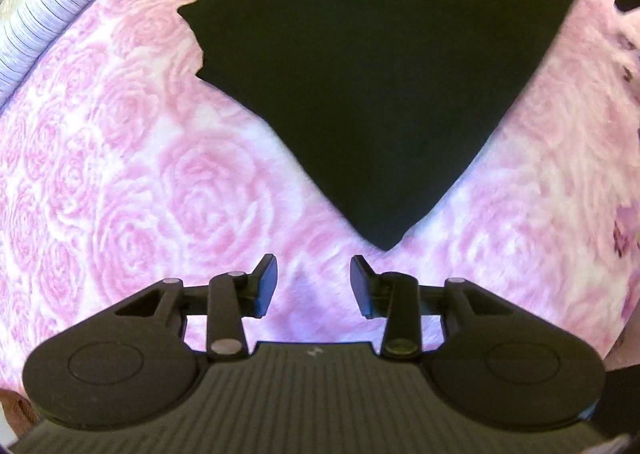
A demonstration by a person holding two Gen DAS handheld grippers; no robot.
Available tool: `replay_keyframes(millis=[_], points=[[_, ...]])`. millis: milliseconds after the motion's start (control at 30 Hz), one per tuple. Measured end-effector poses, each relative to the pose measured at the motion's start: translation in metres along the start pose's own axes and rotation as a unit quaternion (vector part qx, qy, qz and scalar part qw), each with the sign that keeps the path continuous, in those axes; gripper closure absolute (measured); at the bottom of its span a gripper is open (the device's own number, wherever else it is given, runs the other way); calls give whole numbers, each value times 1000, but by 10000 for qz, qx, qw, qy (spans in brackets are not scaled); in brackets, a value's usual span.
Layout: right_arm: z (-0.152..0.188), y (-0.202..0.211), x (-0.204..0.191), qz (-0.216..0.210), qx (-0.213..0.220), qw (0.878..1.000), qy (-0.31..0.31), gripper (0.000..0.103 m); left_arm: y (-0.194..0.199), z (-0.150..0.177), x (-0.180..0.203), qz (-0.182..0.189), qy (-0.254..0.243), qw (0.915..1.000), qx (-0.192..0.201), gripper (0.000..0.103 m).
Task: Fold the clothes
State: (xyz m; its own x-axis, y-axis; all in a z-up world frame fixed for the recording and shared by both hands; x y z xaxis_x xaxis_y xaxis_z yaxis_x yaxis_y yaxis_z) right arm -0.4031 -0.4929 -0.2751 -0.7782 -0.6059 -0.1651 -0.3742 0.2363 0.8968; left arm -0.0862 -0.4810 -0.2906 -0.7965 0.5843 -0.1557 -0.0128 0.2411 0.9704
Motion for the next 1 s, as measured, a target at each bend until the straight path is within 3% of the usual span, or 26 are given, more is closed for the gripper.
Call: replay_keyframes(millis=[267,467,567,667,767,900,1000], points=[[-3,-1,-98,649,124,9959,-625,52,19,8,-26,507,-279,9965,608,67],[-6,3,-167,1061,-3,9902,-910,52,40,28,-51,428,-720,9917,976,60],[-11,-3,-200,1173,-39,9920,-467,43,40,32,-50,240,-1281,9851,1123,53],[-14,-16,-233,1229,-64,9921,239,33,37,33,-46,56,-1888,9736,1283,44],[-10,-39,-268,1202,-54,9846,1267,31,32,33,-41,-180,-2502,9576,1420,35],[-8,-77,-304,1219,73,9624,2427,31,23,29,-39,-254,-3153,9349,1611,33],[-5,-113,-323,1357,80,9385,3173,31,12,22,-41,-367,-3591,9148,1813,33]])
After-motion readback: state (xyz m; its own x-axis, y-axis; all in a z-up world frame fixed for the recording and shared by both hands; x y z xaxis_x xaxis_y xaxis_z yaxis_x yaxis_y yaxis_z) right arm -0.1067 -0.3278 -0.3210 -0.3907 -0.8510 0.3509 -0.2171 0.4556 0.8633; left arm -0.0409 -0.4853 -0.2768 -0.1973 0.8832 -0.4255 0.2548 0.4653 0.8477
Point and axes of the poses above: each gripper's, at about its wrist camera, not at the fingertips, and y roughly against the way its jaws point, x to its right, z to its underside, the point moved 8 cm from there along -y, roughly the way its jaws point, and after that the axes turned 1 degree about -y, right-handed, at the moved point
